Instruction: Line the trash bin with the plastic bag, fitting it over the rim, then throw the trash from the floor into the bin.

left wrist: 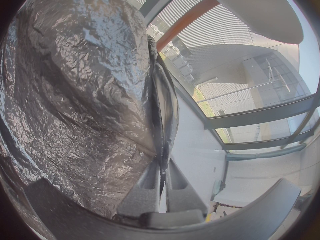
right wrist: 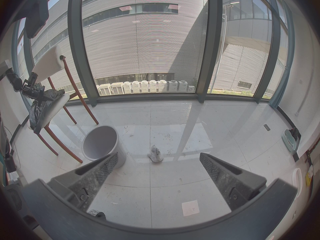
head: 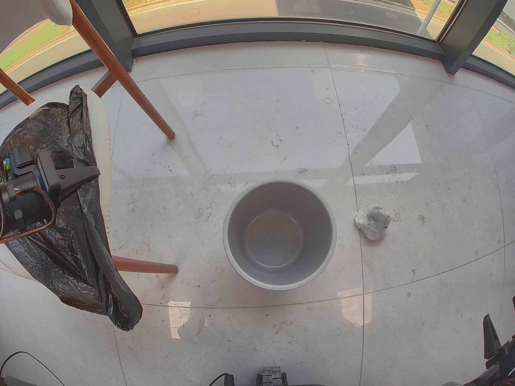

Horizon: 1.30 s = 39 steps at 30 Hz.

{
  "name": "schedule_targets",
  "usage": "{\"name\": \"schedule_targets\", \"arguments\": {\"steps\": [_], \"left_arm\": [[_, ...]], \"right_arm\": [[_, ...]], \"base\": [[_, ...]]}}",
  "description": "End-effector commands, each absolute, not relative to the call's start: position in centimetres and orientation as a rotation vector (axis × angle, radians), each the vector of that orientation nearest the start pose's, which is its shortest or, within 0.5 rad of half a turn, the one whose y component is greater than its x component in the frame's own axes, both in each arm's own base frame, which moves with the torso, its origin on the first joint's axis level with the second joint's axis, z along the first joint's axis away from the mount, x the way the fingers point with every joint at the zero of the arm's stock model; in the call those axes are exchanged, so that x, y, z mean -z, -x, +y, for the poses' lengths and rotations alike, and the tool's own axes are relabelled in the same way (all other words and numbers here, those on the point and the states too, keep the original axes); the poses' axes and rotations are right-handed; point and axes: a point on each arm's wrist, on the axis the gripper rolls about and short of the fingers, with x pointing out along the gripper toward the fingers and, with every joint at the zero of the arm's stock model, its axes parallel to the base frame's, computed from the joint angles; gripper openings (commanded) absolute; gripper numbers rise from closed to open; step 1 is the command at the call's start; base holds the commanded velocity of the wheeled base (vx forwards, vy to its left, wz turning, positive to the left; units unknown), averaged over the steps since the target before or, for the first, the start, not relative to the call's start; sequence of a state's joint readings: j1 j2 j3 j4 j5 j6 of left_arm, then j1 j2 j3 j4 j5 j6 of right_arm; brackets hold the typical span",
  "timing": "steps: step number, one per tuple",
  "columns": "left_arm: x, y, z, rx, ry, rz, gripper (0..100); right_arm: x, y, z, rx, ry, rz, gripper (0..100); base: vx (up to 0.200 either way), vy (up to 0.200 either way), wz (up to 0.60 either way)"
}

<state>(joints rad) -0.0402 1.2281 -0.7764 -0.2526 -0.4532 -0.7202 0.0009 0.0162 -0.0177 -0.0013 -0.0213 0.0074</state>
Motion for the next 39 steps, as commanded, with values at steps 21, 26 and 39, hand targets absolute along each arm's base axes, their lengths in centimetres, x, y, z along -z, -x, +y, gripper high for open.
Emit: {"name": "schedule_targets", "arguments": {"steps": [21,26,39], "left_arm": [[-29.8,-10.6,-2.5,0.940,0.922,0.453,0],[-30.7,-10.1,-2.7,0.994,0.892,0.438,0],[-31.8,-10.0,-2.9,1.151,0.811,0.417,0]], "right_arm": [[-7.6,2.3,-0.1,0.020,-0.008,-0.002,100],[-7.6,2.3,-0.1,0.020,-0.008,-0.002,100],[-7.6,2.3,0.0,0.012,0.002,-0.003,100]], "base": [[0.000,0.000,0.00],[0.000,0.000,0.00],[0.000,0.000,0.00]]}}
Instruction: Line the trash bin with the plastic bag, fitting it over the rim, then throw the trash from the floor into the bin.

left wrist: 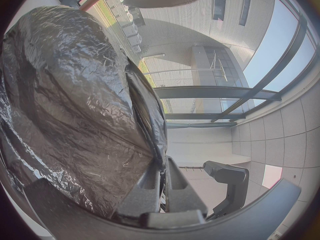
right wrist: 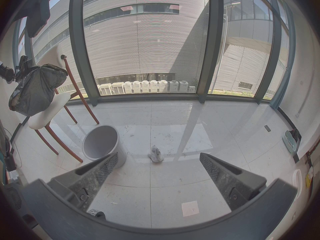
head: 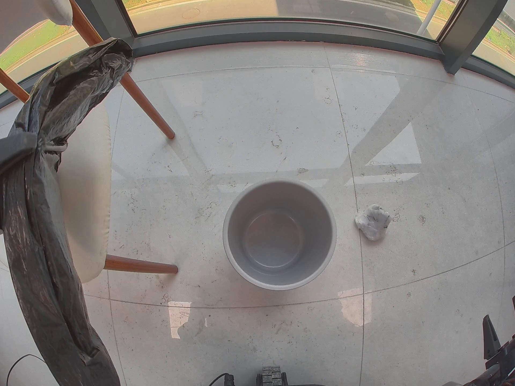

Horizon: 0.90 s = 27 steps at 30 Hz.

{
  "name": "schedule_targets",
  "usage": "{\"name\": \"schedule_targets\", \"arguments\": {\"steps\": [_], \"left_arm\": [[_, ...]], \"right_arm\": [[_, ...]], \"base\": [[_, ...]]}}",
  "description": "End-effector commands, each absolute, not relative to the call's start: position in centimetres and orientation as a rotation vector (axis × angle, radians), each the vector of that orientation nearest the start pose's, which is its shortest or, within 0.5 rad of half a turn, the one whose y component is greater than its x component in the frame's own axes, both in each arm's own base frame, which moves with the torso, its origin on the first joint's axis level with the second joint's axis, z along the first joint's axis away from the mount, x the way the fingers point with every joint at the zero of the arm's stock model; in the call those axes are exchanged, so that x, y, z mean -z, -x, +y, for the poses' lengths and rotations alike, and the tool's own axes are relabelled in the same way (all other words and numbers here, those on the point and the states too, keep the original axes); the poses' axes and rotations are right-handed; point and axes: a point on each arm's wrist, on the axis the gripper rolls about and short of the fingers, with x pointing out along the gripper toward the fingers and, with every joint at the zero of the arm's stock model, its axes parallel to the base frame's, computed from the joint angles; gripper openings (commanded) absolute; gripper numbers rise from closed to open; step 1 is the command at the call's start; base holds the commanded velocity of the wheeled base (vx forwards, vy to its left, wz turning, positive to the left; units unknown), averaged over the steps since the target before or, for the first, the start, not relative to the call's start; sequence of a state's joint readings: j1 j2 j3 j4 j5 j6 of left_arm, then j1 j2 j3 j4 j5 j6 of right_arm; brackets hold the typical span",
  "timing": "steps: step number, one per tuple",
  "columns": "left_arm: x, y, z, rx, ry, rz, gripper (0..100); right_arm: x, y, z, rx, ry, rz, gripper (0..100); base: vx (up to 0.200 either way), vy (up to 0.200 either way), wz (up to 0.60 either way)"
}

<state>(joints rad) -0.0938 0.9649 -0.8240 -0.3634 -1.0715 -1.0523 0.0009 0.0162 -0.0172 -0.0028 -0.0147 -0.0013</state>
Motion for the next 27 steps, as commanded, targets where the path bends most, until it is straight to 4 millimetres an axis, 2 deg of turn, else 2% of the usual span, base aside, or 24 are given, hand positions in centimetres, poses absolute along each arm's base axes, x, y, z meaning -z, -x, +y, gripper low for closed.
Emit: {"name": "schedule_targets", "arguments": {"steps": [1,8,15,19,27], "left_arm": [[-31.8,-10.4,-3.0,1.152,0.811,0.422,0],[-31.8,-13.3,-4.1,1.223,0.788,0.421,0],[-31.7,-14.7,-6.3,1.348,0.775,0.449,0],[-31.7,-14.9,-7.1,1.399,0.759,0.440,0],[-32.3,-13.8,-8.8,1.520,0.771,0.495,0]], "right_arm": [[-7.6,2.3,0.0,0.012,0.002,-0.003,100],[-7.6,2.3,0.0,0.012,0.002,-0.003,100],[-7.6,2.3,0.0,0.012,0.000,-0.003,100],[-7.6,2.3,0.0,0.017,-0.005,-0.003,100],[-7.6,2.3,-0.1,0.020,-0.008,-0.003,100]], "base": [[0.000,0.000,0.00],[0.000,0.000,0.00],[0.000,0.000,0.00],[0.000,0.000,0.00],[0.000,0.000,0.00]]}}
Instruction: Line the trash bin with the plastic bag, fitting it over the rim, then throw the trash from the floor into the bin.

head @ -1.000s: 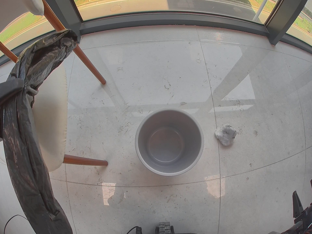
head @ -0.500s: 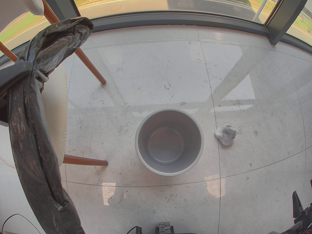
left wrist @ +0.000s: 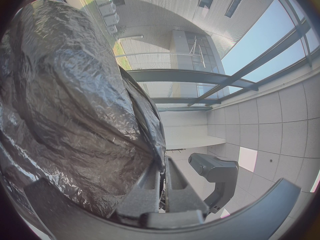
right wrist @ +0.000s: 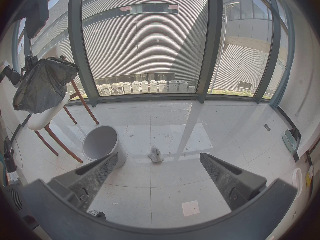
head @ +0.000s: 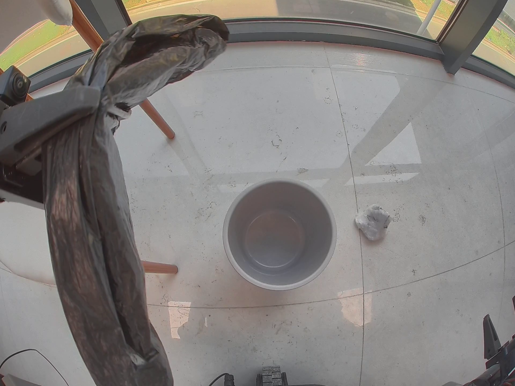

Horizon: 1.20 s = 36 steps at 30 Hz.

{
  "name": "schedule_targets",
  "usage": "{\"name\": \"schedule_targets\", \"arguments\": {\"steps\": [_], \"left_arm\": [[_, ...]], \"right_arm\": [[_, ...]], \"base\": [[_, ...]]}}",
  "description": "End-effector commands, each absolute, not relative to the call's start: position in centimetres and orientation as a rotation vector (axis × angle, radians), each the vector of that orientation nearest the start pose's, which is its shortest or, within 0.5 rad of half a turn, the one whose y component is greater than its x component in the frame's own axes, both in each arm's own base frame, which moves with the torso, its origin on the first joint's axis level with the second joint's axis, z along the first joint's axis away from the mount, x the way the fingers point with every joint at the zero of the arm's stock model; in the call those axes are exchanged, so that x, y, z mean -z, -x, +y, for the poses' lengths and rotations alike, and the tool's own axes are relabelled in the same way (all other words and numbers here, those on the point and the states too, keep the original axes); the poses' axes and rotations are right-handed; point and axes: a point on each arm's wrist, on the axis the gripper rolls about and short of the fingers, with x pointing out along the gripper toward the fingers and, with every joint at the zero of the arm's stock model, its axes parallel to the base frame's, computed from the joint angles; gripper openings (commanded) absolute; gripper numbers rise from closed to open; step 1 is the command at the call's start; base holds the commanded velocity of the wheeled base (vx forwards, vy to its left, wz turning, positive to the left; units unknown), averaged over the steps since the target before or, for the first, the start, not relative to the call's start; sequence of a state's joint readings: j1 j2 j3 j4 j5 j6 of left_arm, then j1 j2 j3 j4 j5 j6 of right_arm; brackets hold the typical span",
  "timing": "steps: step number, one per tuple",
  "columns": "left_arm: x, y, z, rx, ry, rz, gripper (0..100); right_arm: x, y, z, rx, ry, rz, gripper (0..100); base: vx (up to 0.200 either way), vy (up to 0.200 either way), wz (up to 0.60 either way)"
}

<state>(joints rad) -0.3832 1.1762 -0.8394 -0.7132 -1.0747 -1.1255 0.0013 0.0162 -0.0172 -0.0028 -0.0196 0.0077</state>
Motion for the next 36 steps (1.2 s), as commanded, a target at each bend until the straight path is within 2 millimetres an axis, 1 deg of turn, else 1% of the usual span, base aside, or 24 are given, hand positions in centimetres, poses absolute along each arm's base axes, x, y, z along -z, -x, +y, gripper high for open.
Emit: {"name": "schedule_targets", "arguments": {"steps": [1,3,9,12,15,16,23,24,26,28,32,36], "left_arm": [[-32.2,-13.8,-8.9,1.524,0.771,0.501,0],[-32.2,-13.8,-9.1,1.535,0.770,0.508,0],[-31.6,-13.6,-11.2,1.620,0.762,0.591,0],[-30.9,-14.0,-12.3,1.637,0.762,0.638,0],[-30.9,-14.1,-12.4,1.633,0.764,0.640,0],[-30.4,-14.9,-12.9,1.624,0.767,0.660,0],[-29.4,-16.6,-14.1,1.616,0.778,0.682,0],[-29.0,-17.1,-14.5,1.617,0.778,0.686,0],[-28.6,-17.7,-14.9,1.617,0.780,0.692,0],[-28.3,-18.0,-15.2,1.615,0.781,0.699,0],[-27.4,-18.2,-16.4,1.642,0.774,0.728,0],[-26.8,-18.7,-16.9,1.641,0.775,0.734,0]], "right_arm": [[-7.6,2.3,-0.1,0.020,-0.008,-0.003,100],[-7.6,2.3,-0.1,0.020,-0.008,-0.003,100],[-7.6,2.3,-0.1,0.020,-0.008,-0.003,100],[-7.6,2.3,-0.1,0.021,-0.008,-0.003,100],[-7.6,2.3,-0.1,0.021,-0.008,-0.003,100],[-7.6,2.3,-0.1,0.021,-0.008,-0.003,100],[-7.6,2.3,-0.1,0.021,-0.008,-0.003,100],[-7.6,2.3,-0.1,0.021,-0.008,-0.003,100],[-7.6,2.3,-0.1,0.021,-0.008,-0.003,100],[-7.6,2.3,-0.1,0.021,-0.008,-0.003,100],[-7.6,2.3,-0.1,0.023,-0.009,-0.003,100],[-7.6,2.3,-0.1,0.023,-0.009,-0.003,100]], "base": [[0.000,0.000,0.00],[0.000,0.000,0.00],[0.000,0.000,0.00],[0.000,0.000,0.00],[0.000,0.000,0.00],[0.000,0.000,0.00],[0.000,0.000,0.00],[0.000,0.000,0.00],[0.000,0.000,0.00],[0.000,0.000,0.00],[0.000,0.000,0.00],[0.000,0.000,0.00]]}}
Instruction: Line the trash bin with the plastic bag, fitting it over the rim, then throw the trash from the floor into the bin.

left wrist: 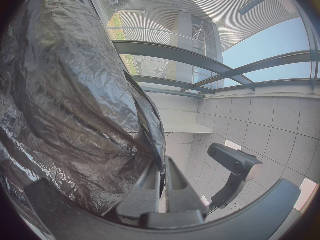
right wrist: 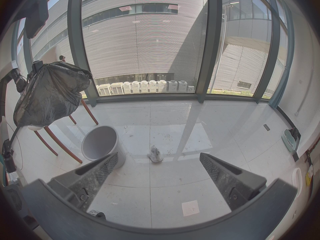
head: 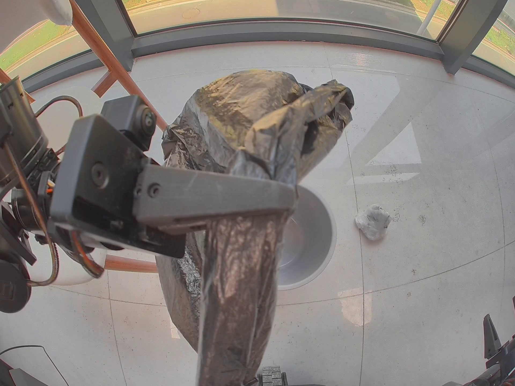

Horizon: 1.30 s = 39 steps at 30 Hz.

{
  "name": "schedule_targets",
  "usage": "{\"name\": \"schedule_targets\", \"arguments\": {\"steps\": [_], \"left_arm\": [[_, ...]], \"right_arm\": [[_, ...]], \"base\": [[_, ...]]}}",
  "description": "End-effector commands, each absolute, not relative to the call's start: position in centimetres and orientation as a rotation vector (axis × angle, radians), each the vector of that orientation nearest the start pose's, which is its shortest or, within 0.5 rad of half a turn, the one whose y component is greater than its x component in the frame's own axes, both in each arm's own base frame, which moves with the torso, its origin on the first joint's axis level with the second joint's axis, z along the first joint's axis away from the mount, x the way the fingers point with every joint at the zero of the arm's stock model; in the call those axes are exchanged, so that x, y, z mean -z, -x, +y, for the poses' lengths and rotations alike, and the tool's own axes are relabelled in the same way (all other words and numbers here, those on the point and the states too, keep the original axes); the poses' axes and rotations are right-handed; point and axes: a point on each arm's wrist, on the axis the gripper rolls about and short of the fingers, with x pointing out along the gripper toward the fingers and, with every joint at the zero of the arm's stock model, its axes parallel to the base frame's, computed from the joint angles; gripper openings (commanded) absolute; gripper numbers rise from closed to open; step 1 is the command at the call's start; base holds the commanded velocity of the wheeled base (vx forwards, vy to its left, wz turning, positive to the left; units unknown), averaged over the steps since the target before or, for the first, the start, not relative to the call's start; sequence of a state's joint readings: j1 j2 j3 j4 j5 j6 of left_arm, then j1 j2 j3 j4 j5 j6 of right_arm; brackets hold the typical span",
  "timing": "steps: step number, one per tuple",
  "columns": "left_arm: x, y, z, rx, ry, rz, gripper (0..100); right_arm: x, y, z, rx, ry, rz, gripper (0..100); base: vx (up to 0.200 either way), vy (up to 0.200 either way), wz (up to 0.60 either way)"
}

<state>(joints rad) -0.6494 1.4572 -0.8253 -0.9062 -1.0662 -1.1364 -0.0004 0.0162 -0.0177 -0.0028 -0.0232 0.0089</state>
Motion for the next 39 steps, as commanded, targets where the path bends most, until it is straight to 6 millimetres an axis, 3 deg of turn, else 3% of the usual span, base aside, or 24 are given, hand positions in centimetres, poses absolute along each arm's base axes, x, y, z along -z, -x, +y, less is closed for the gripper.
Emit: {"name": "schedule_targets", "arguments": {"steps": [1,14,23,39], "left_arm": [[-26.5,-19.0,-17.2,1.639,0.776,0.735,0],[-24.7,-20.5,-18.5,1.648,0.774,0.735,0],[-22.6,-19.5,-20.6,1.679,0.764,0.843,0],[-18.0,-21.4,-24.4,1.722,0.769,0.877,0]], "right_arm": [[-7.6,2.3,-0.1,0.023,-0.009,-0.003,100],[-7.6,2.3,-0.1,0.021,-0.009,-0.003,100],[-7.6,2.3,-0.1,0.021,-0.009,-0.003,100],[-7.6,2.3,-0.1,0.021,-0.009,-0.003,100]], "base": [[0.000,0.000,0.00],[0.000,0.000,0.00],[0.000,0.000,0.00],[0.000,0.000,0.00]]}}
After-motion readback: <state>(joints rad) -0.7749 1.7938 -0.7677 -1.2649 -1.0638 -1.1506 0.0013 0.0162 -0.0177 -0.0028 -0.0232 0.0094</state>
